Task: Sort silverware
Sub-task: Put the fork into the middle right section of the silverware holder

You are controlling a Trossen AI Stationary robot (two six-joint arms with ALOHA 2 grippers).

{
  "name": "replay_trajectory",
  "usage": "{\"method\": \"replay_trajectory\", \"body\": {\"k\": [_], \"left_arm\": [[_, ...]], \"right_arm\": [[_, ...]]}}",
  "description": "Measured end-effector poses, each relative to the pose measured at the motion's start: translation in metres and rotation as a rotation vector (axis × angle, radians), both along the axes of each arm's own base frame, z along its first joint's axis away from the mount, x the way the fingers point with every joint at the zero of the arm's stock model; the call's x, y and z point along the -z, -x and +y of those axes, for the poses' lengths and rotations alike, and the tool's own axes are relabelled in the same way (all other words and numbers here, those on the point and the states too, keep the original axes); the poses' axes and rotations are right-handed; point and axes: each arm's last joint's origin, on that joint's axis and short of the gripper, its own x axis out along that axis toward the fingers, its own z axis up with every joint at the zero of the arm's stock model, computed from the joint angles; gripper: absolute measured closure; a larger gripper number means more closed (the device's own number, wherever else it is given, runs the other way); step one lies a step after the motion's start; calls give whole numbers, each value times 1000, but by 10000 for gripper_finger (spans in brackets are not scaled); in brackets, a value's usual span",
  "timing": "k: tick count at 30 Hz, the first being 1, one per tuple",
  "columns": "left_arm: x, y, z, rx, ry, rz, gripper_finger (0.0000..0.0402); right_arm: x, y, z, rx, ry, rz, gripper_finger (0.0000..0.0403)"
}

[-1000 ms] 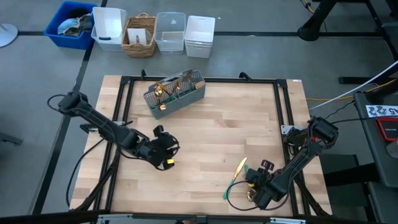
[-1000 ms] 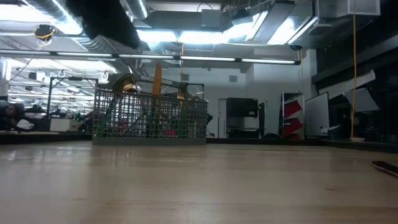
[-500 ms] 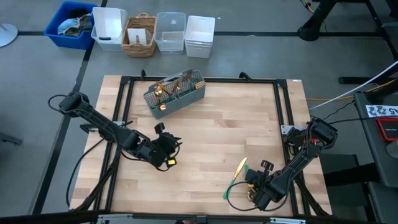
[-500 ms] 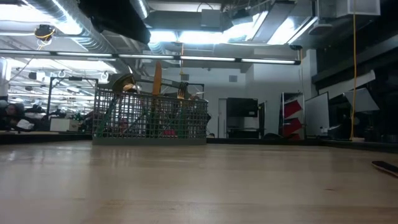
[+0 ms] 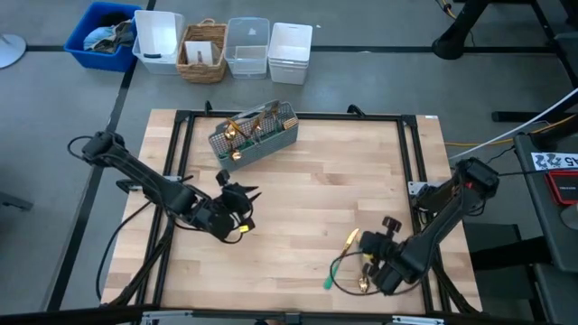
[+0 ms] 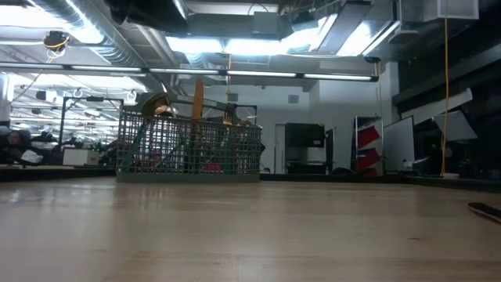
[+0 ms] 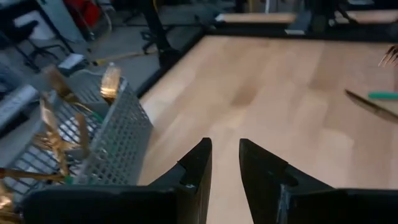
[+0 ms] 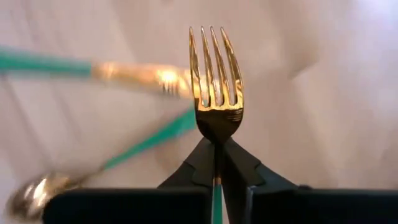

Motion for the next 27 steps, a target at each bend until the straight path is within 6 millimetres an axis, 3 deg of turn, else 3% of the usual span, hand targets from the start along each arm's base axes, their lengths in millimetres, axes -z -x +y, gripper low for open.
{"method": "replay_trajectory", "body": {"k": [3, 8, 14, 22, 25, 27], "left_arm": [[-6, 4, 3, -43, -12, -47, 328], [-14, 8, 7, -114, -20, -120, 328], [-14, 9, 9, -146, -65, -122, 328], [-14, 7, 15, -158, -144, -63, 328], [-13, 6, 20, -169, -177, -24, 328], [-11, 7, 25, -188, -202, 4, 328]], "right_arm": [[-18, -8, -17, -37, 112, -152, 394], [-46, -30, -55, -39, 464, -421, 389], [-69, -62, -104, 199, 903, -651, 393], [-65, -95, -185, 501, 915, -542, 389], [-69, -108, -202, 476, 845, -490, 390], [-74, -121, -212, 369, 760, -473, 390]]}}
